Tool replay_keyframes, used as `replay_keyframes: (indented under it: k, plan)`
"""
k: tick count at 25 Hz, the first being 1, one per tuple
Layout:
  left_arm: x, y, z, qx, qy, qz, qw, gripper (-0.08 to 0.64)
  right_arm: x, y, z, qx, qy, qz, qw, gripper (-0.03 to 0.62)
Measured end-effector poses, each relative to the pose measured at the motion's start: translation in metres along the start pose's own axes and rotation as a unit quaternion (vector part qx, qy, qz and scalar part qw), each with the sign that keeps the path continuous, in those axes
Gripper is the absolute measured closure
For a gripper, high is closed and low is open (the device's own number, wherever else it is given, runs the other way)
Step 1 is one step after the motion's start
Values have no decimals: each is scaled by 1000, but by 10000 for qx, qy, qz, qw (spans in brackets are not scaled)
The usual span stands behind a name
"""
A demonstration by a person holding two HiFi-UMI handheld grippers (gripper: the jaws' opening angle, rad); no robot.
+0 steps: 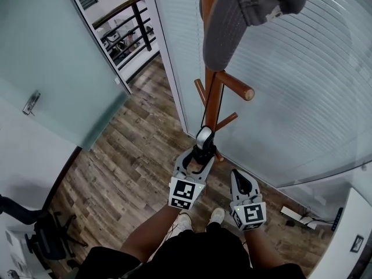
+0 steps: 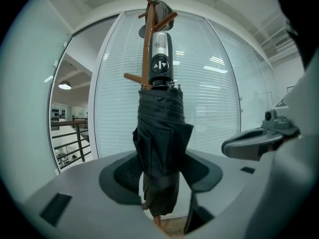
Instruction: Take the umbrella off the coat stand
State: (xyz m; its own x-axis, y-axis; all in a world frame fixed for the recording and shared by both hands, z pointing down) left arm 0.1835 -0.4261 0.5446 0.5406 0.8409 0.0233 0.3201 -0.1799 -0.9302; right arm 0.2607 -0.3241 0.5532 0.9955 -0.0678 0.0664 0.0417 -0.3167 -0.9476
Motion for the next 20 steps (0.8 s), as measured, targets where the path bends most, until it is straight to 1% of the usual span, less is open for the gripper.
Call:
replay_keyframes:
  k: [7,9,12,14,18,20]
  plan:
    - [-3,47,32,446,-47,-184,9988,321,-1,27,-1,394,-141,-2,9991,586]
    - [-1,62,39,584,-62,-300,9978,321,-2,33,0,472,-146,3,9988,586]
    - [4,84,50,776,-66,-573,9953,321,-6,40,4,568,-135,55,9983,586]
    - [9,99,58,913,-69,-686,9934,319,-7,42,9,579,-126,96,9982,586]
    - [20,131,73,1217,-40,-837,9890,318,-1,46,21,582,-182,247,9978,586]
    - [24,146,78,1401,-29,-831,9866,318,6,49,25,622,-237,212,9976,586]
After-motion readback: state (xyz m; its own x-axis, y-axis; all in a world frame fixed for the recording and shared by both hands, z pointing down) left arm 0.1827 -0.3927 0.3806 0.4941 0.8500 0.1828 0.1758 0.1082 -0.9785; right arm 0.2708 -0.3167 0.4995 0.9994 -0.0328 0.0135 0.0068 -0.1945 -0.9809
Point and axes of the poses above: the fingertips, and each gripper's own axes: z backward along the fingers, x to its right, y out of its top, the point moved 1 cm from there along z, backward along the fingers, and after that the axes turned 9 degrees about -x, right-handed, at the moved point
